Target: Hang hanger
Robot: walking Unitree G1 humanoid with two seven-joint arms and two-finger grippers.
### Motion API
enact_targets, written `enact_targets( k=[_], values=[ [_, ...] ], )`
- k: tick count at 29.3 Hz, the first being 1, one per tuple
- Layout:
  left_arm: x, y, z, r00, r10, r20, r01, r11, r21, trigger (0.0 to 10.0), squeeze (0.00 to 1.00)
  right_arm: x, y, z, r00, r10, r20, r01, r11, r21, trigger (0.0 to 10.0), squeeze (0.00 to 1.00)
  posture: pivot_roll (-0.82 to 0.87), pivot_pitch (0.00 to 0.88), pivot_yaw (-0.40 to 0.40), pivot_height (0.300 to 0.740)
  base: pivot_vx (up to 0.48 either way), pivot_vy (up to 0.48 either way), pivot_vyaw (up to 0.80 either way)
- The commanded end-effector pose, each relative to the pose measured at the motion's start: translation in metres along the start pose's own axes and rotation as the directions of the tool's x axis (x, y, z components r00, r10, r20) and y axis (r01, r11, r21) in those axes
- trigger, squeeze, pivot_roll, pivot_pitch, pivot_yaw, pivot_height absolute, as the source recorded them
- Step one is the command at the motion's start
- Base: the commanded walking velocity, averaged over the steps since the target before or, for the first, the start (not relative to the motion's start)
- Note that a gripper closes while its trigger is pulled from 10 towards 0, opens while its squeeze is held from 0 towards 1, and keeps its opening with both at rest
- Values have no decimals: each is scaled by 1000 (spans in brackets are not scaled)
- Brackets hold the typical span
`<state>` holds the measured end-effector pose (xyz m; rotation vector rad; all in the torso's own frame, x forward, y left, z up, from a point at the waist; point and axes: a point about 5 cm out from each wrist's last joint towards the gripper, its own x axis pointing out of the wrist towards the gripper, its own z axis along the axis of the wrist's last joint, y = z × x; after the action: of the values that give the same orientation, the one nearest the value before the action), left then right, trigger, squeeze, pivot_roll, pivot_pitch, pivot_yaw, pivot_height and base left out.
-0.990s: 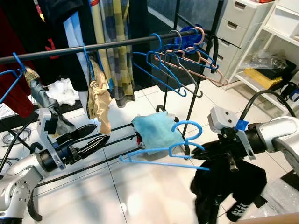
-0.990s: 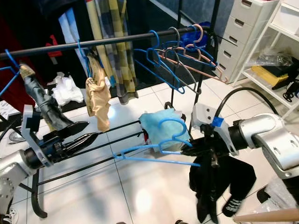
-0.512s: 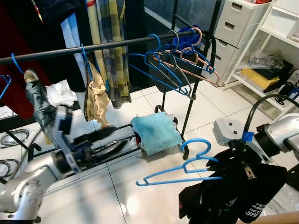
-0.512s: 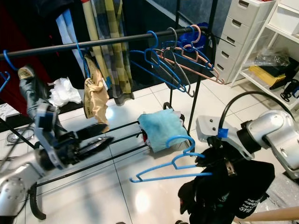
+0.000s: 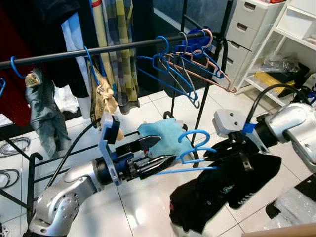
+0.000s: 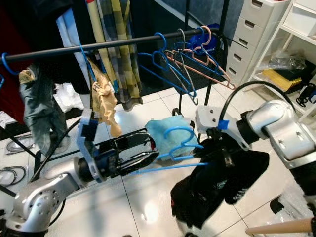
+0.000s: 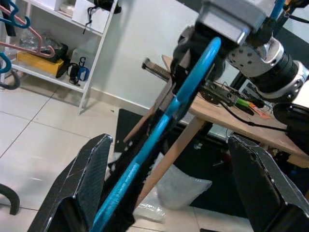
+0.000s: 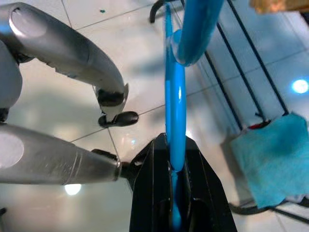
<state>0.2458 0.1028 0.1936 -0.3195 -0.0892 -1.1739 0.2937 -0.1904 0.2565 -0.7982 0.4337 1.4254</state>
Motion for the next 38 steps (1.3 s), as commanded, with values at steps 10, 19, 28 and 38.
enact_targets(
  k=[10, 19, 28, 38],
  values=[
    [13, 4, 3, 993, 83, -82, -64, 975, 214, 10000, 0, 4, -8, 16, 998, 18, 59, -15, 998, -56, 0, 0, -72, 111, 8, 740, 0, 0, 0],
    [22, -2, -3, 993, 73, -94, -48, 968, 246, 10000, 0, 8, -10, 22, 996, 32, 84, -25, 997, -72, 0, 0, -70, 108, 7, 740, 0, 0, 0],
    [26, -11, -10, 990, 10, -139, 26, 968, 250, 0, 0, 11, -11, 25, 994, 36, 99, -28, 996, -81, 0, 0, -70, 108, 5, 740, 0, 0, 0],
    [27, -15, -19, 980, -4, -198, 63, 954, 292, 0, 0, 12, -11, 27, 993, 42, 115, -32, 996, -84, 0, 0, -69, 111, 5, 740, 0, 0, 0]
  ],
)
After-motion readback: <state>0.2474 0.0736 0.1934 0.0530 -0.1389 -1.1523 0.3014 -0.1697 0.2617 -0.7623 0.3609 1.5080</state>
